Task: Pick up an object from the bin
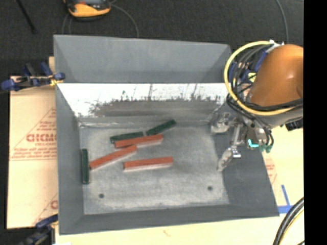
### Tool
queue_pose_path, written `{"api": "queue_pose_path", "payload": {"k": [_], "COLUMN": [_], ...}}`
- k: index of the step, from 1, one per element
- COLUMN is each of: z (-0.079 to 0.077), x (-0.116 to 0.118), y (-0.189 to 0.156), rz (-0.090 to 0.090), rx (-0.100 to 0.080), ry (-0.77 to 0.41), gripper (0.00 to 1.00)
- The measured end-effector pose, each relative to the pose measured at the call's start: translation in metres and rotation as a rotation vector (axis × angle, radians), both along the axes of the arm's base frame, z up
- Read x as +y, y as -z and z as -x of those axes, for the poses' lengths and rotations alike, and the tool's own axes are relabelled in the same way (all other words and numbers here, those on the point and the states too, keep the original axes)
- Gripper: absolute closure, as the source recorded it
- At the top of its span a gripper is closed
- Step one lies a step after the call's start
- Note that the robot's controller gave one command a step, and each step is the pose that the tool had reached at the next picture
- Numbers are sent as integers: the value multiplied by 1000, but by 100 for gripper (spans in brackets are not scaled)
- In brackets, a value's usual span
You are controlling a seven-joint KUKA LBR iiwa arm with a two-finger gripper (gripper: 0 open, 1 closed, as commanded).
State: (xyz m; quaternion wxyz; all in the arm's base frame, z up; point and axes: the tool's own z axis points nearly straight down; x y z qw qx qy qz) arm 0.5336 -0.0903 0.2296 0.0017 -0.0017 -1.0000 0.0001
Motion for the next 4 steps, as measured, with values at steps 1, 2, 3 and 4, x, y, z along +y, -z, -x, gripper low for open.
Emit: {"api": "queue_pose_path", "payload": {"k": [1,2,3,4], "z": [-1,-8,-15,38], "x": [0,16,22,75], "y": [-2,23,78,152], "rz": [1,2,1,-2], "rx": [-4,-11,-14,17], "ry": [-1,-26,-32,33], "gripper": [0,0,0,100]}}
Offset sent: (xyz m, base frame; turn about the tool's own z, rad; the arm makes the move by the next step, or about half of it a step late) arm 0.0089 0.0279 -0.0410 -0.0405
